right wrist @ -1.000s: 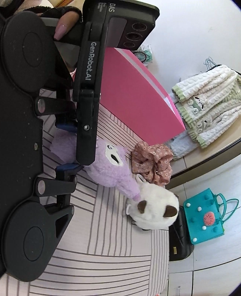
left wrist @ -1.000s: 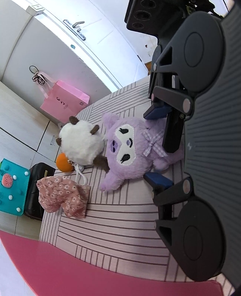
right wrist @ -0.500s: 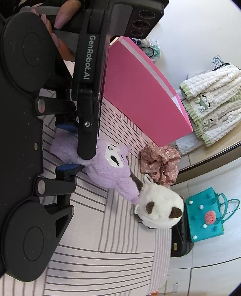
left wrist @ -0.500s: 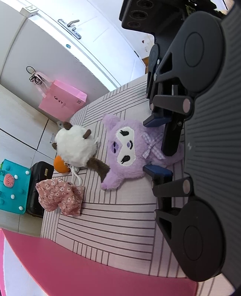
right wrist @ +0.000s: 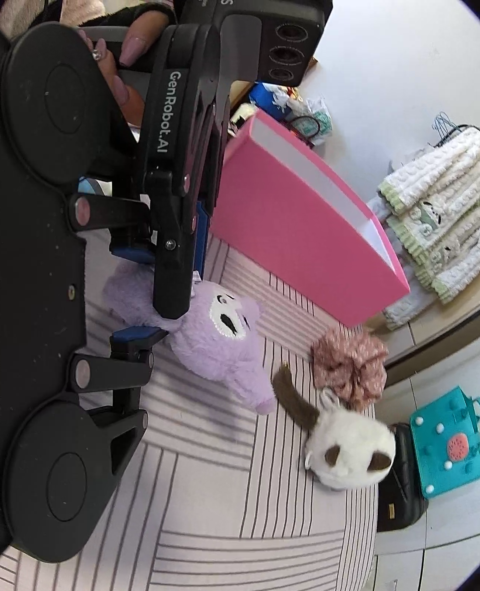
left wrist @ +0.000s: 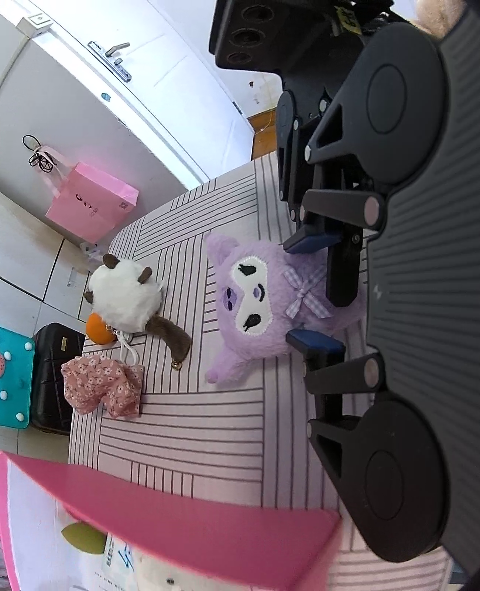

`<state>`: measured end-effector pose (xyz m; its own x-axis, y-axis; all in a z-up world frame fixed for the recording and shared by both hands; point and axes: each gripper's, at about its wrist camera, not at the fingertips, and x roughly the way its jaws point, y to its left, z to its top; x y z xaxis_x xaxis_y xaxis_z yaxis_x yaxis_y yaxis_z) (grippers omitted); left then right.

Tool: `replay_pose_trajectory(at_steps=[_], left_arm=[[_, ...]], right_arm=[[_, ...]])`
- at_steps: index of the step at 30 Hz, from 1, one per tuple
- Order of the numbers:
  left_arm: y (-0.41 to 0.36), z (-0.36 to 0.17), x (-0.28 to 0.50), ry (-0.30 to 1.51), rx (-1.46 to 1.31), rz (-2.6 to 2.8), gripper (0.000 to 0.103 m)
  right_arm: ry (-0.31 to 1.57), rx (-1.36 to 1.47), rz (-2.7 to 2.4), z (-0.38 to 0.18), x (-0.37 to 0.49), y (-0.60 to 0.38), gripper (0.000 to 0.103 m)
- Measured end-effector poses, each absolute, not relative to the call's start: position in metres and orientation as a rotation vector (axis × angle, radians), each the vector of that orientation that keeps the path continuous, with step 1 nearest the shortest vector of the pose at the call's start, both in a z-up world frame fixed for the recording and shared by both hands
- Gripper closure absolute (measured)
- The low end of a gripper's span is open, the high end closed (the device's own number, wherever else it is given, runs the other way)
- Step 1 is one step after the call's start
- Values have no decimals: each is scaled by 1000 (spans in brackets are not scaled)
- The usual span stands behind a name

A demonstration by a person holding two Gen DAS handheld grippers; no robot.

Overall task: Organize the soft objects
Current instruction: 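Lift the Kuromi plush with the right gripper and carry it over the pink box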

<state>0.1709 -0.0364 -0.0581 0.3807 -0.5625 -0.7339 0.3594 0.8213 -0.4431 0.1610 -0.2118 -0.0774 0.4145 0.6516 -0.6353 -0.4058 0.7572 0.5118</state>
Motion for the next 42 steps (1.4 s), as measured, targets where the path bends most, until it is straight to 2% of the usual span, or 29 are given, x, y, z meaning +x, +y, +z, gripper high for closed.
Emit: replay_pose_trajectory(at_steps=[13, 27, 36, 42], left_arm=[[6, -18, 144, 1015, -242, -605, 59], [75, 39, 118, 834, -218, -596, 59], [128, 58, 137, 756, -266, -531, 59], [152, 54, 173, 779, -287, -475, 59]], right_arm=[[923, 226, 781, -35, 143, -175, 64], [781, 98, 880, 26, 141, -108, 64], [769, 2, 897, 54, 175, -53, 64], [852, -19, 875, 43, 217, -18, 65]])
